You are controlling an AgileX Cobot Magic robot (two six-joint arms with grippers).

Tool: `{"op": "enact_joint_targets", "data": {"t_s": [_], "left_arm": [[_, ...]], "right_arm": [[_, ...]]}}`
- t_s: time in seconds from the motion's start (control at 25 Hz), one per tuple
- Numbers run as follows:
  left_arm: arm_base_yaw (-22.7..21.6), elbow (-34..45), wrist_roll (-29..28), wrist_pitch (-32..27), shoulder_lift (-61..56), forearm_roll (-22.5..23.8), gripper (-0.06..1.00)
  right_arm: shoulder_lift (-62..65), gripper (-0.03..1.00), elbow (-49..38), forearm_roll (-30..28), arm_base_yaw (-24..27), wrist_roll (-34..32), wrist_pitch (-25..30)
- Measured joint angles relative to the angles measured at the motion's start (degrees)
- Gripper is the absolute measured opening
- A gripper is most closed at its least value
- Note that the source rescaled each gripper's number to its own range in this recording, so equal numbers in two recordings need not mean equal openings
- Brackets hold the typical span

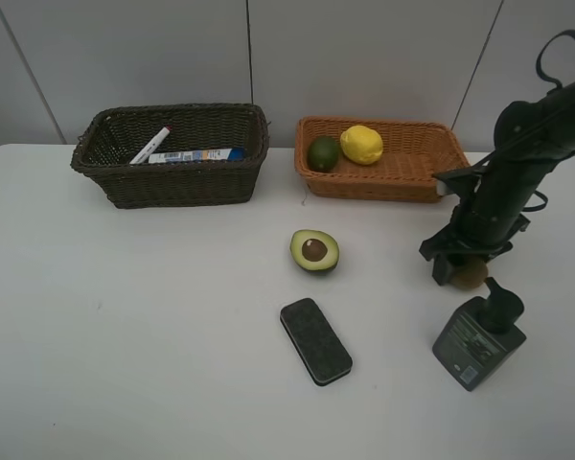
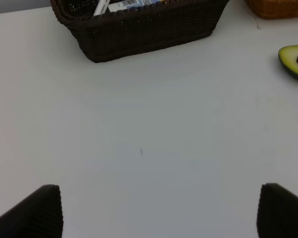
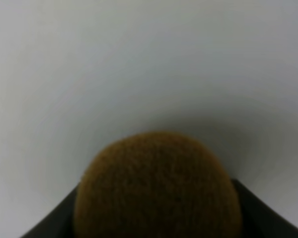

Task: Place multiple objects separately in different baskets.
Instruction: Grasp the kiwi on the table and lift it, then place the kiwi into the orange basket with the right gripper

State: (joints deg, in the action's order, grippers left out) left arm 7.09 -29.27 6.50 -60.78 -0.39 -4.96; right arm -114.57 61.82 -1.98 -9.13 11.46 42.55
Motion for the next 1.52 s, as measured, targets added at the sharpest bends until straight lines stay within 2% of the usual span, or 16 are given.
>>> {"op": "enact_joint_targets", "data": {"t_s": [0.28,0.4,0.68,0.8,0.96,1.0,1.04,1.12,1.16,1.2,1.36,1.52], "left_arm": [[0.0,0.0,0.0,0.0,0.0,0.0,1.0],[0.0,0.0,0.0,0.0,0.0,0.0,1.0],[0.0,0.0,0.0,0.0,0.0,0.0,1.0],[0.0,0.0,0.0,0.0,0.0,0.0,1.0],[0.0,0.0,0.0,0.0,0.0,0.0,1.0],[0.0,0.0,0.0,0.0,0.0,0.0,1.0],[0.0,0.0,0.0,0.0,0.0,0.0,1.0],[0.0,0.0,0.0,0.0,0.0,0.0,1.0],[0.0,0.0,0.0,0.0,0.0,0.0,1.0],[0.0,0.0,0.0,0.0,0.0,0.0,1.0],[0.0,0.0,0.0,0.0,0.0,0.0,1.0],[0.0,0.0,0.0,0.0,0.0,0.0,1.0]], "right_arm": [[7.5,0.26,0.1,-0.8,0.0,-0.2,0.2],[10.7,0.26,3.3,-0.7,0.0,-0.8,1.8],[2.1,0.26,26.1,0.3,0.0,-2.3,9.7],[-5.2,0.26,36.8,0.4,0.0,-4.2,11.3],[-14.2,0.26,46.7,-1.4,0.1,-5.0,12.3],[-16.0,0.29,48.6,-1.8,0.1,-5.7,12.4],[-17.3,0.39,49.9,-2.4,0.1,-6.9,12.4],[-18.7,0.73,51.0,-3.5,0.1,-9.4,12.2],[-18.9,0.84,51.3,-3.9,0.1,-10.4,12.6],[-18.9,0.89,51.3,-4.3,0.1,-11.5,13.3],[-18.4,0.98,52.2,-5.5,-0.7,-12.3,18.2],[-15.0,0.98,52.5,-1.1,-1.4,-12.3,23.8]]}}
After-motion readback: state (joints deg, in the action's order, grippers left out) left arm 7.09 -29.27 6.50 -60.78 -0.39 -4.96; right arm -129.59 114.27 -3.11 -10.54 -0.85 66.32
